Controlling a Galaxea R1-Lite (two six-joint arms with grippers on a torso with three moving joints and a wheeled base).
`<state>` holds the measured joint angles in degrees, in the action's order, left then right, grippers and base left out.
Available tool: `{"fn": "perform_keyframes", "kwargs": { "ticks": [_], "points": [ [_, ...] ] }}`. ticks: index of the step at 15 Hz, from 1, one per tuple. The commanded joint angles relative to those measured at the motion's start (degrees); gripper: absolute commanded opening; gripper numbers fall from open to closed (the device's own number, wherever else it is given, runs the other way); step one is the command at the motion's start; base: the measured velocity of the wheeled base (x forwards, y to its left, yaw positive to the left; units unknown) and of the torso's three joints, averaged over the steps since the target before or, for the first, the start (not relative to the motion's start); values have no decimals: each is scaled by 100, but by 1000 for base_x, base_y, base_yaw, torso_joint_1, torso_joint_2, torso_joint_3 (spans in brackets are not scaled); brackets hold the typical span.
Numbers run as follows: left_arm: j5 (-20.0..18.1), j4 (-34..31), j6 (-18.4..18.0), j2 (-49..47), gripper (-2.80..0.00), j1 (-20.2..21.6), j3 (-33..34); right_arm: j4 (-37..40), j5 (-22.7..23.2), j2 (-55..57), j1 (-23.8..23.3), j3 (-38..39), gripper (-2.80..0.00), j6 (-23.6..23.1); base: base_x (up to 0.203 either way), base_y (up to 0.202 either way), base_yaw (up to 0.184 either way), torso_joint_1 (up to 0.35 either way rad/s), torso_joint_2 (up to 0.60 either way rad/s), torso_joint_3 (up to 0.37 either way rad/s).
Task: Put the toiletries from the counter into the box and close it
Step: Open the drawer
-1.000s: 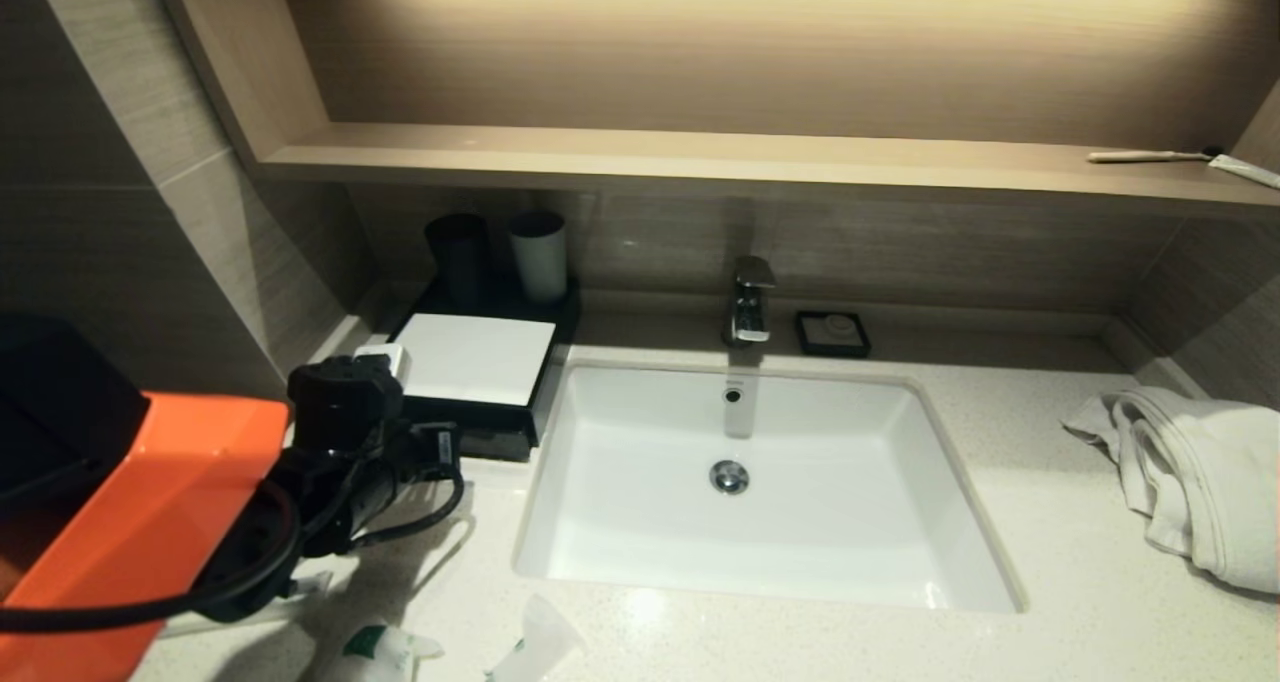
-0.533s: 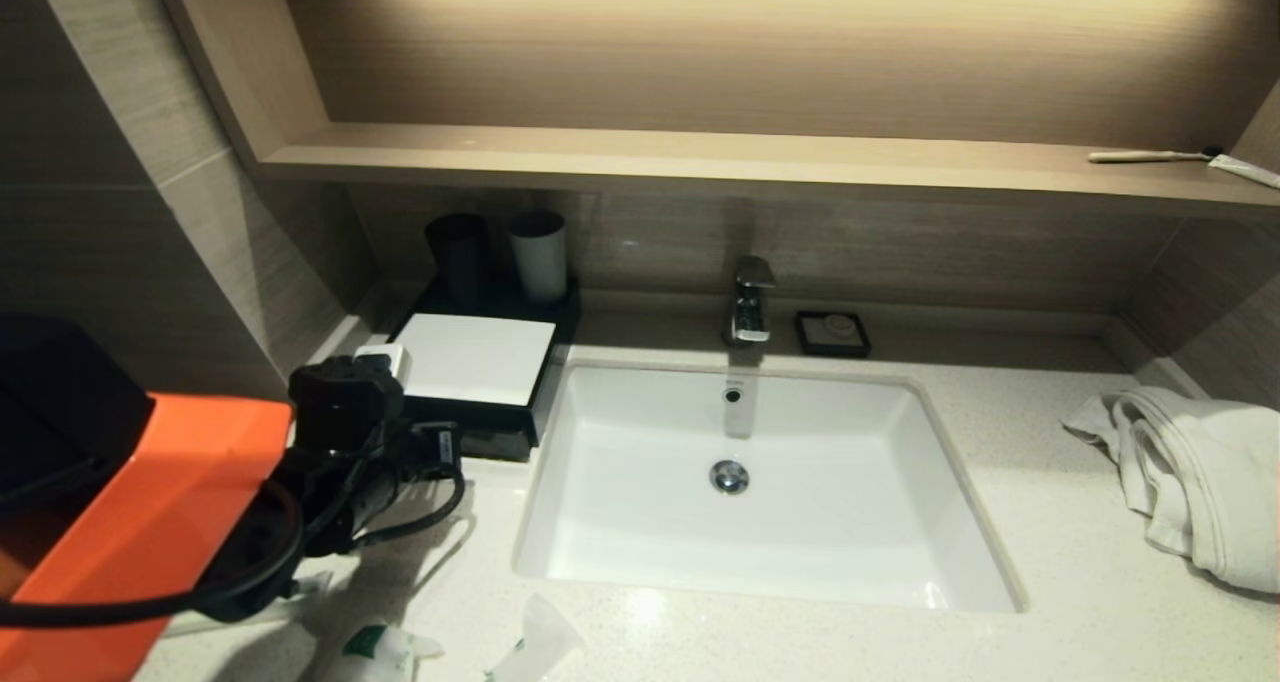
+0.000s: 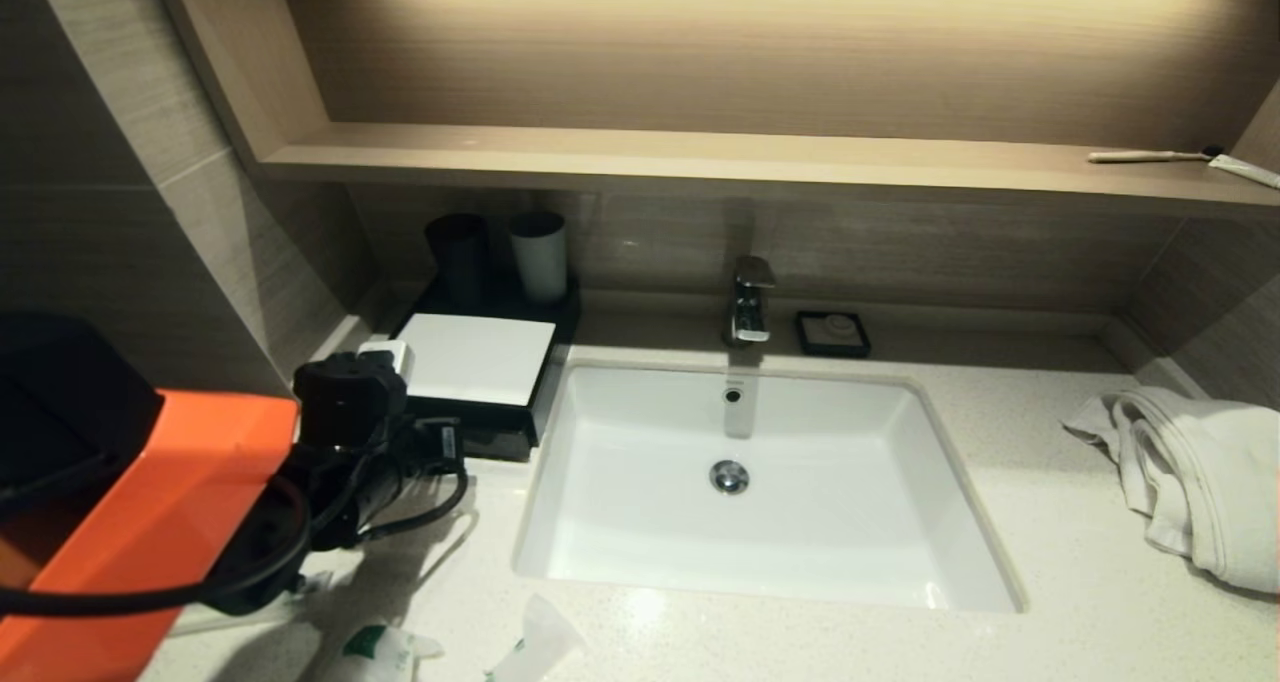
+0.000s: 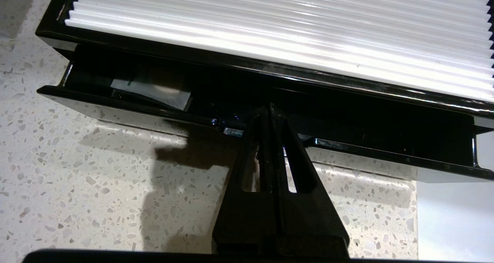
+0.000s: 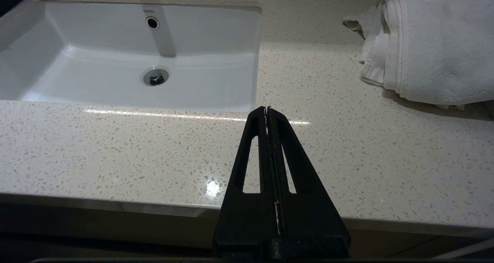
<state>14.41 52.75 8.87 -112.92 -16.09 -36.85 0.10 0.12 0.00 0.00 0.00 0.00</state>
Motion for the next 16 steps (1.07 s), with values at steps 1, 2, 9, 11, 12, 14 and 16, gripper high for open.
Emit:
{"fn": "perform_keyframes", "kwargs": {
  "ticks": [1, 2, 9, 11, 12, 14, 16],
  "points": [
    [9, 34, 9, -37, -280, 1, -15, -1, 6, 0, 0, 0, -280, 0, 0, 0, 0, 0, 0, 0],
    [9, 34, 9, -54, -280, 1, -7, -1, 6, 0, 0, 0, -280, 0, 0, 0, 0, 0, 0, 0],
    [9, 51, 9, -160, -280, 1, -68, -1, 6, 0, 0, 0, -280, 0, 0, 0, 0, 0, 0, 0],
    [9, 51, 9, -186, -280, 10, -77, -1, 6, 0, 0, 0, -280, 0, 0, 0, 0, 0, 0, 0],
    [9, 51, 9, -186, -280, 10, -82, -1, 6, 0, 0, 0, -280, 0, 0, 0, 0, 0, 0, 0],
    [16, 38, 9, -217, -280, 10, -159, -1, -3, 0, 0, 0, -280, 0, 0, 0, 0, 0, 0, 0],
    [18, -1, 0, -257, -280, 10, -243, -1, -3, 0, 0, 0, -280, 0, 0, 0, 0, 0, 0, 0]
  ]
}}
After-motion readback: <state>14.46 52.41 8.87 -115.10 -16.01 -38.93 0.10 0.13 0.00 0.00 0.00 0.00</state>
